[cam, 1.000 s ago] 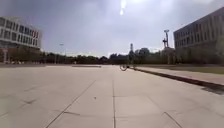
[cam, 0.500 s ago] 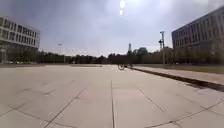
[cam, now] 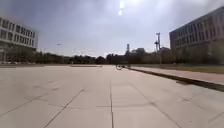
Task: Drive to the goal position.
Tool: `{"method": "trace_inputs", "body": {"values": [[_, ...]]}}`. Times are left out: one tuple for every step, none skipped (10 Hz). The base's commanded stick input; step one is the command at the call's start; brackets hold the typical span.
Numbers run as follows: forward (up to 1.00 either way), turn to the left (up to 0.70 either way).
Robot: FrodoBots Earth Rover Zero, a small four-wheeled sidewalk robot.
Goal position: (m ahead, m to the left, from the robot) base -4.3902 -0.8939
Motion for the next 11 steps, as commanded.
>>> {"method": "trace_inputs", "body": {"values": [[-1.00,-0.01],[-1.00,-0.01],[-1.00,-0.01],[-1.00,-0.01],[-1.00,-0.01],[-1.00,-0.01],[-1.00,-0.01],[-1.00,-0.01],[-1.00,-0.01],[-1.00,-0.01],[-1.00,-0.01]]}}
